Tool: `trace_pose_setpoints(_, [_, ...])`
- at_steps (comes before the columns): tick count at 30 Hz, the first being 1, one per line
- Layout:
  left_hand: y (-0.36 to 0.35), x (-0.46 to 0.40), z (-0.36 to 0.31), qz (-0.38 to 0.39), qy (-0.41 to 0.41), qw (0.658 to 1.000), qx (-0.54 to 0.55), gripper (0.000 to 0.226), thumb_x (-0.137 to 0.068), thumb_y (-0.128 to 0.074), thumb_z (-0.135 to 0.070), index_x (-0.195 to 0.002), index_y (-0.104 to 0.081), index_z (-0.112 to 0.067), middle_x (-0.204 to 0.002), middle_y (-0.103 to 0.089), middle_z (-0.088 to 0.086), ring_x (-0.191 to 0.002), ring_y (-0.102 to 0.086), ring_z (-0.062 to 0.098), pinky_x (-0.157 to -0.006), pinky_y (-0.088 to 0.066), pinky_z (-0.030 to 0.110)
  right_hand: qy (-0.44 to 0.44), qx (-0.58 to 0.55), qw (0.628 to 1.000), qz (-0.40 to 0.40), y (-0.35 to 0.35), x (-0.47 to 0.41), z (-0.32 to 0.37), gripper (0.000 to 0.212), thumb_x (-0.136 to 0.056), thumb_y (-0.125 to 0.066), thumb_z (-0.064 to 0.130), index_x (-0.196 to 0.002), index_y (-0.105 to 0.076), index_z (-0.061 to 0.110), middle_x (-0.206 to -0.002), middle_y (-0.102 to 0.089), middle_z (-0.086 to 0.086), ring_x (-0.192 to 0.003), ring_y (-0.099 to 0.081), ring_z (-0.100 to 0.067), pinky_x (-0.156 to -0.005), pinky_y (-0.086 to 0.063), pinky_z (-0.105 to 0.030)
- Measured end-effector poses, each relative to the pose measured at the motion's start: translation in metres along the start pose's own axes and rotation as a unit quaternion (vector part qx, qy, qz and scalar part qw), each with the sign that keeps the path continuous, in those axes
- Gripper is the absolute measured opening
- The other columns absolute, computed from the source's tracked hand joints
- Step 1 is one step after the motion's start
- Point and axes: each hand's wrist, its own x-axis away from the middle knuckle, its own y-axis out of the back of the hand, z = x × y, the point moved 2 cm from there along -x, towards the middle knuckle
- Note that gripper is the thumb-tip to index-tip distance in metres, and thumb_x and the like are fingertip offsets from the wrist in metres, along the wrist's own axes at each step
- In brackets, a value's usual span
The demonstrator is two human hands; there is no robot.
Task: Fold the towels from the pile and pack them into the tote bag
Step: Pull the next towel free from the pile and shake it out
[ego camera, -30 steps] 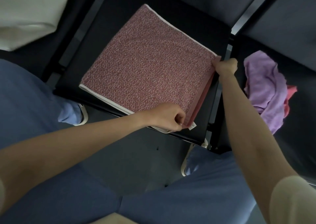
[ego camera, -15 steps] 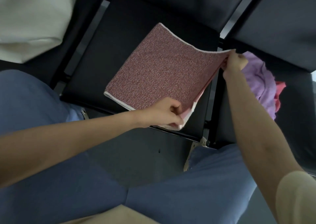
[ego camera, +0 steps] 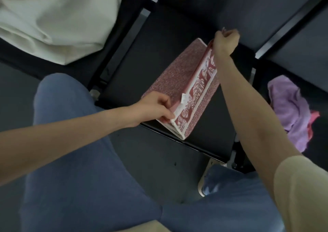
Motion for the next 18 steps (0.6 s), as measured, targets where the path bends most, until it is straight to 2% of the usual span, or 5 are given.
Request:
trace_pose_setpoints(4, [0.034,-0.008,0.020,-0.053,0.034,0.998,0.008,0.024,-0.080,-0.069,0.005,-0.067,-0.053,-0.006,-0.086,-0.068,0.022,-0.068,-0.067,0.017,-0.067,-0.060,0.025,-0.024,0.048,0.998,0.037,-0.044,0.008,-0.003,0.021,-0.088,-0.056,0.005,-0.077,-0.042,0.017,-0.093,-0.054,0.001,-0.083,-0.054,-0.006,-0.051,-0.038,-0.003])
trace_pose_setpoints(6, [0.045,-0.013,0.032,-0.086,0.055,0.995,-0.002,0.017,-0.079,-0.070,0.003,-0.072,-0.056,-0.005,-0.085,-0.069,0.018,-0.068,-0.068,0.015,-0.066,-0.060,0.026,-0.030,0.084,0.995,0.044,-0.060,0.006,-0.010,0.009,-0.089,-0.055,0.006,-0.092,-0.048,0.010,-0.097,-0.054,-0.001,-0.086,-0.054,-0.008,-0.059,-0.040,-0.007])
trace_pose_setpoints(9, [0.055,-0.019,0.048,-0.125,0.087,0.988,-0.017,0.012,-0.080,-0.069,-0.003,-0.078,-0.058,-0.007,-0.078,-0.069,0.009,-0.063,-0.066,0.012,-0.057,-0.056,0.024,-0.051,0.129,0.988,0.069,-0.072,0.009,-0.023,0.018,-0.093,-0.055,0.012,-0.109,-0.054,0.005,-0.097,-0.057,-0.002,-0.087,-0.057,-0.009,-0.071,-0.045,-0.016])
trace_pose_setpoints(14, [0.059,-0.015,0.054,-0.183,0.060,0.954,-0.229,0.016,-0.080,-0.066,-0.024,-0.083,-0.065,-0.008,-0.074,-0.068,0.003,-0.069,-0.066,0.020,-0.056,-0.050,0.033,-0.063,0.108,0.988,0.094,-0.064,0.030,-0.031,0.022,-0.095,-0.052,0.032,-0.086,-0.055,0.013,-0.087,-0.068,-0.005,-0.078,-0.067,-0.016,-0.073,-0.057,-0.030])
trace_pose_setpoints(18, [0.056,-0.011,0.052,-0.279,-0.022,0.895,-0.348,0.023,-0.079,-0.062,-0.038,-0.087,-0.059,-0.016,-0.085,-0.058,-0.003,-0.074,-0.057,0.016,-0.055,-0.040,0.030,0.051,0.124,0.984,0.117,-0.021,0.087,-0.033,0.005,-0.091,-0.054,0.014,-0.095,-0.054,0.015,-0.102,-0.062,-0.007,-0.088,-0.061,-0.012,-0.082,-0.053,-0.026])
